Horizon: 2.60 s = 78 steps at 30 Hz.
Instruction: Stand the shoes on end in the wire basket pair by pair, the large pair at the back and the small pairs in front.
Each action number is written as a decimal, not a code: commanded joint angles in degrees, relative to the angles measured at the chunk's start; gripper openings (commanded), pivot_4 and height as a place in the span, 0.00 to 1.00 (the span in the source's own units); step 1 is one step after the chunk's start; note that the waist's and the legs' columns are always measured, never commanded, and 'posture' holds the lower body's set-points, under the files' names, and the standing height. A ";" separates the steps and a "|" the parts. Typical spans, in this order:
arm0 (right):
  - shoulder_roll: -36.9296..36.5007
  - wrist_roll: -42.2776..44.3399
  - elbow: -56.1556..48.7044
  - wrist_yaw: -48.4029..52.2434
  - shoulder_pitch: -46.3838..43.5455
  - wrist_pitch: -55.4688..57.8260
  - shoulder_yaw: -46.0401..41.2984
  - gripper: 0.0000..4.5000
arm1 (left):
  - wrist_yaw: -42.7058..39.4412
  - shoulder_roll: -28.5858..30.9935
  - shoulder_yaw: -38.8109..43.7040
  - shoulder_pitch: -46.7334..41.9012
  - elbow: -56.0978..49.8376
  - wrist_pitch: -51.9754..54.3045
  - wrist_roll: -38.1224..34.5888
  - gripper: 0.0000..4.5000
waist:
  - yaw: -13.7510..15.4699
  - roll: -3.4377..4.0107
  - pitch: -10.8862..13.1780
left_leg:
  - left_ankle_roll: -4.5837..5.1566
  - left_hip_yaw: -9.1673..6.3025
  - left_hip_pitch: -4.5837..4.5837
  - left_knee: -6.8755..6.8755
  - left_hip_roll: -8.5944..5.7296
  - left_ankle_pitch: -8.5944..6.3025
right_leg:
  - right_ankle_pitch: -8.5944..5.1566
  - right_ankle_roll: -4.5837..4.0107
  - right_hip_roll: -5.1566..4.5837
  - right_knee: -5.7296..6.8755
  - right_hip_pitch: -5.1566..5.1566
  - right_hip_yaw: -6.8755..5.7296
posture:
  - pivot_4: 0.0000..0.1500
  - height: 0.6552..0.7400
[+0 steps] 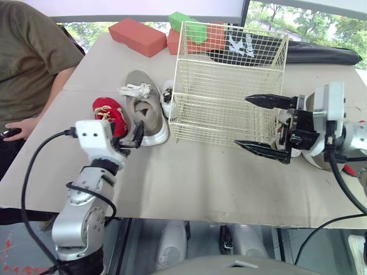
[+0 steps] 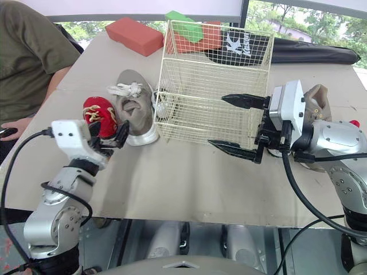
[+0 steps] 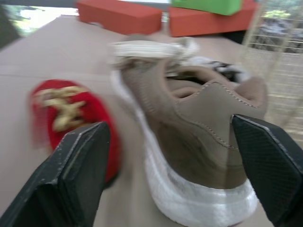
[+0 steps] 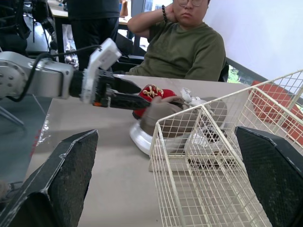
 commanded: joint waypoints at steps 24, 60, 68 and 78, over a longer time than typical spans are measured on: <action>-2.99 1.76 -4.03 -0.56 2.06 -0.09 -3.20 1.00 | 4.96 -5.42 -3.90 -3.90 -4.95 6.35 -3.00 1.00 | -0.18 -0.01 0.01 | 0.00 -0.02 -0.10 -0.01 0.00 0.00 | 0.00 0.01 0.03 -0.07 -0.08 0.11 | 1.00 1.00; -3.64 5.19 -4.50 -3.14 -0.32 1.90 -2.17 1.00 | 1.24 1.21 -4.75 -3.98 -3.37 -13.90 16.27 0.15 | -0.15 -0.11 0.08 | 0.00 -0.01 -0.23 -0.05 0.03 0.00 | 0.00 0.01 0.05 -0.10 -0.25 0.12 | 1.00 1.00; -0.57 5.16 -0.10 -6.53 -8.68 2.98 -1.93 1.00 | -6.01 7.51 -2.48 -10.32 -2.61 -25.13 16.39 0.14 | -0.18 -0.10 0.10 | 0.01 0.01 -0.24 -0.04 0.01 0.00 | 0.00 0.02 0.00 -0.11 -0.25 0.13 | 1.00 1.00; -10.71 -11.78 19.40 13.22 -41.62 -2.06 9.26 1.00 | -45.79 24.13 -4.90 -32.21 16.49 -38.71 -1.63 0.14 | -0.23 0.36 0.40 | 0.01 0.26 -0.27 -0.12 0.02 0.00 | -0.01 0.01 0.06 -0.12 -0.46 -0.02 | 1.00 1.00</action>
